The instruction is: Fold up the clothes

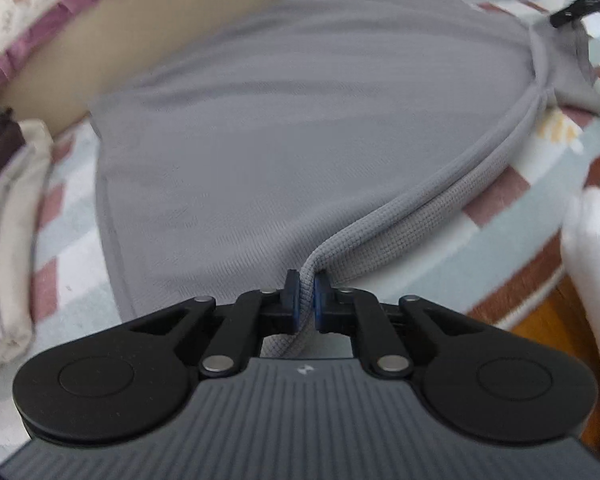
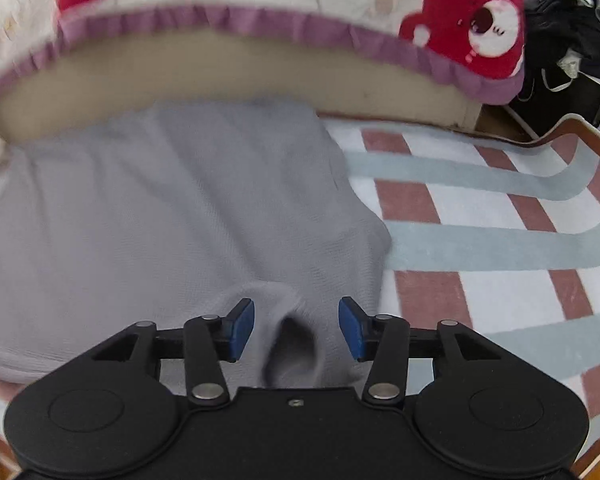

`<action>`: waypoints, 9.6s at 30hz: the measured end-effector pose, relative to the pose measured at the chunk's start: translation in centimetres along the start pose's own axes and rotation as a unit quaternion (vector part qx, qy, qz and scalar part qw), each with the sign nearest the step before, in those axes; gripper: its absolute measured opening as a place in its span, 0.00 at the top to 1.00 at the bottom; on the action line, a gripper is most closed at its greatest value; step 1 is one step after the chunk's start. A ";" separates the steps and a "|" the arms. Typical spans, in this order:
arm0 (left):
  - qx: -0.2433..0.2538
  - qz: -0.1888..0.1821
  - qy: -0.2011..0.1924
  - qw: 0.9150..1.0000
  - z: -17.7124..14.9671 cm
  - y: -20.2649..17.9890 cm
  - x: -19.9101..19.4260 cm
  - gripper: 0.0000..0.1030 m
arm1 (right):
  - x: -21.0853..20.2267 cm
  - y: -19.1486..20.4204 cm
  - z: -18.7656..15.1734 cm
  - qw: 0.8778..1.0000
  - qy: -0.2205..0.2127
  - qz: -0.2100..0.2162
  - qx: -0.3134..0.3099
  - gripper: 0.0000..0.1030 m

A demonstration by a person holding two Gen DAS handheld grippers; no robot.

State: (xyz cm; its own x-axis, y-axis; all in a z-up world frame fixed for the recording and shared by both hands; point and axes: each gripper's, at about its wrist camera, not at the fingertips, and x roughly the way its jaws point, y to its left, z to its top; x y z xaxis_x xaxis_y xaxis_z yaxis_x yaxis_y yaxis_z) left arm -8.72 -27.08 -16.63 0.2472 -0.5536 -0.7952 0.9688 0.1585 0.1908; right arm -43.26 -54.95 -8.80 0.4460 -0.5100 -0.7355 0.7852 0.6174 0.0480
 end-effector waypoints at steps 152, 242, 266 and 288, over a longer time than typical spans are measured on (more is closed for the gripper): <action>-0.377 0.073 -0.014 0.923 -7.3 14.2 -6.8 0.92 | -5.7 1.7 -0.5 0.992 -0.051 -0.028 0.113 0.94; -0.146 -0.161 0.055 0.974 25.9 -2.0 18.8 0.23 | 13.3 6.3 5.1 0.951 0.095 0.278 -0.100 0.87; -0.202 -0.061 -0.078 0.974 27.6 1.4 17.6 0.34 | 14.5 -9.3 6.8 0.975 0.048 0.201 0.075 0.51; -0.313 0.090 0.018 0.945 -3.0 18.0 0.0 0.33 | 10.1 -0.5 6.9 0.993 0.000 -0.082 -0.082 0.70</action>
State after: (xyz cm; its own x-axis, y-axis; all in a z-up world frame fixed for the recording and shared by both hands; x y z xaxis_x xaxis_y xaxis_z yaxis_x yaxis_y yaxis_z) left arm 8.68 -21.79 -14.95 0.3952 -0.4454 -0.8034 0.7066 0.7062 -0.0439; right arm -36.21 -64.54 -11.61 0.3173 -0.6123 -0.7241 0.7670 0.6148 -0.1838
